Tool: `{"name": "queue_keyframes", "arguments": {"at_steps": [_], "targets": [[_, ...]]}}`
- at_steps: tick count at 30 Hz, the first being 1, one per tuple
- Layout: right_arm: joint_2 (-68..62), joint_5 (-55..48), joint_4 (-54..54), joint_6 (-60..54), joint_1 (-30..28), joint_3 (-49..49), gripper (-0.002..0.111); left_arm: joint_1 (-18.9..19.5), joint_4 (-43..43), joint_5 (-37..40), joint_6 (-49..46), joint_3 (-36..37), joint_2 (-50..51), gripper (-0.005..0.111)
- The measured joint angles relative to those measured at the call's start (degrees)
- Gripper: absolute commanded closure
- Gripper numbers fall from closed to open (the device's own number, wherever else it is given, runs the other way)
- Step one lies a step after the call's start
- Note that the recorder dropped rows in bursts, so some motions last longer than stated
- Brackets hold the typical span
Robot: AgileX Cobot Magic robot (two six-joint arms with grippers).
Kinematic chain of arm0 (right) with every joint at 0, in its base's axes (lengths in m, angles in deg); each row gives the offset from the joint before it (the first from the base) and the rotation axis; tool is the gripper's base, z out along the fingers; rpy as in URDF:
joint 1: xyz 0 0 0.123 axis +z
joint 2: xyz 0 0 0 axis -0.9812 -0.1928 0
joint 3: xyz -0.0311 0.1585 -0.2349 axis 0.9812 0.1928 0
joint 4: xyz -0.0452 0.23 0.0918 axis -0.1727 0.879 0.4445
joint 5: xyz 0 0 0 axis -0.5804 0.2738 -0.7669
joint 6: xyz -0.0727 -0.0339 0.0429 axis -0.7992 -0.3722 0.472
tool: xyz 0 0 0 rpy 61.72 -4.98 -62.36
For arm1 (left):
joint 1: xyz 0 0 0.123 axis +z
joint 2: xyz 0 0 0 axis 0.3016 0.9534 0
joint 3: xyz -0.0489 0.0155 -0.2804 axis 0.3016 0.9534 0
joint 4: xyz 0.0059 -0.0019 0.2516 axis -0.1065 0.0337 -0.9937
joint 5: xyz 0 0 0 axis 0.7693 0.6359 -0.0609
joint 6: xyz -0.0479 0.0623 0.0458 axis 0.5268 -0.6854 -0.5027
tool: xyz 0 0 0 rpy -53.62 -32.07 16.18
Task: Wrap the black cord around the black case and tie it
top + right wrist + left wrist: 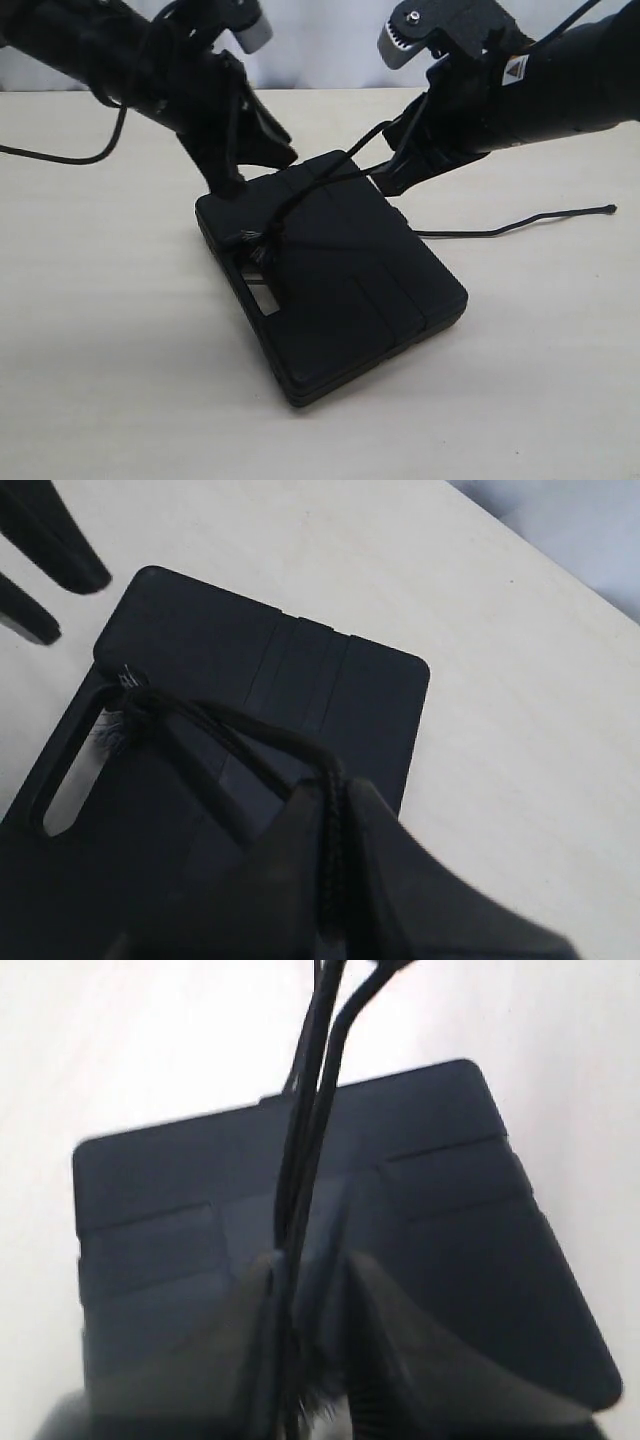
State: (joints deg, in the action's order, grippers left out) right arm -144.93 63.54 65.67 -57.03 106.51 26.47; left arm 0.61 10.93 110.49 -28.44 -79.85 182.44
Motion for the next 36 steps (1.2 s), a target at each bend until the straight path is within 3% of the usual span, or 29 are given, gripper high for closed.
{"name": "queue_keyframes", "arguments": {"at_steps": [8, 27, 36], "targets": [[0.0, -0.3, 0.0, 0.0, 0.0, 0.0, 0.104, -7.8, 0.2, -14.8, -3.1, 0.0, 2.5, 0.086], [0.0, -0.4, 0.0, 0.0, -0.1, 0.0, 0.104, -11.5, 2.8, -25.9, -6.4, 0.0, 8.6, 0.086], [0.0, -0.4, 0.0, 0.0, -0.1, 0.0, 0.104, -11.1, 2.8, -26.5, -4.8, 0.0, 5.3, 0.085]]}}
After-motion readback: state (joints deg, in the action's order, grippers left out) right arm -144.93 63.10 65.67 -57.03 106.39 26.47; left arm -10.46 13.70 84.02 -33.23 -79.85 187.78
